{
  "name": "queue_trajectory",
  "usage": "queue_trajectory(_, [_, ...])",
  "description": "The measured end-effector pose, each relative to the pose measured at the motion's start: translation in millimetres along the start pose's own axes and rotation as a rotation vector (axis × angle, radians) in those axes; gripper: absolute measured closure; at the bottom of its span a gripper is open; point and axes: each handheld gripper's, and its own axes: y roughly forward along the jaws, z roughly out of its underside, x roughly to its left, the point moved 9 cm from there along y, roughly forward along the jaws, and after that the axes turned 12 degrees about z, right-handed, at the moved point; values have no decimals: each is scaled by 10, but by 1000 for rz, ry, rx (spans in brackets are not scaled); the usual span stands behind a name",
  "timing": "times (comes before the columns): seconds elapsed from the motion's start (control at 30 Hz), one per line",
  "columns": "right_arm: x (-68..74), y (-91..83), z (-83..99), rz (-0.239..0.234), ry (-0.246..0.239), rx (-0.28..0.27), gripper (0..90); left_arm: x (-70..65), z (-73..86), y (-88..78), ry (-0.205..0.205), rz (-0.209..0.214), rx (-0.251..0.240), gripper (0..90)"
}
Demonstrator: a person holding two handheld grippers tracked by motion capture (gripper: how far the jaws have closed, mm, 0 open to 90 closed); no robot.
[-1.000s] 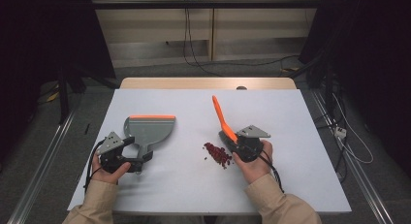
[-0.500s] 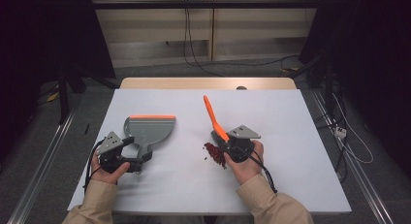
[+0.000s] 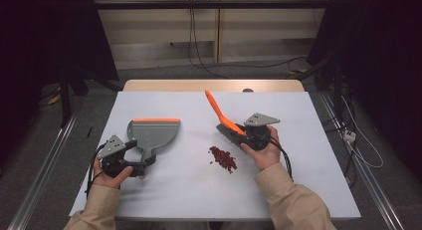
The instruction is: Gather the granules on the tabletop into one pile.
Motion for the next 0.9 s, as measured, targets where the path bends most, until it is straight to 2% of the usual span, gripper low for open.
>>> queue_trajectory(0.1, [16, 73, -24, -62, -30, -28, 712, -2, 4, 0, -2, -1, 3, 63])
queue_trajectory(0.17, [21, 118, -20, -84, -46, -39, 712, -14, -13, -8, -10, 12, -10, 63])
queue_trajectory(0.2, [38, 140, -22, -120, -50, -49, 712, -10, -11, -11, -13, 13, -11, 63])
queue_trajectory(0.3, [38, 196, -40, -149, -120, -39, 712, 8, -7, -6, -25, 11, -9, 62])
queue_trajectory(0.37, [67, 223, -87, -195, -112, -74, 712, 21, -24, -9, -25, 7, -16, 62])
queue_trajectory(0.5, [153, 291, -64, -237, -145, -63, 712, 38, -5, -6, -27, 2, -7, 62])
queue_trajectory(0.63, [264, 304, 5, -307, -232, -68, 712, 28, 26, 1, -24, 7, 2, 61])
queue_trajectory(0.7, [298, 289, 10, -321, -270, -70, 712, 27, 17, -10, -28, 5, -5, 61])
queue_trajectory(0.83, [363, 239, 38, -363, -332, -69, 713, 34, 7, -25, -29, 1, -12, 62])
queue_trajectory(0.9, [382, 212, 49, -382, -345, -69, 712, 32, 7, -25, -29, 1, -13, 61])
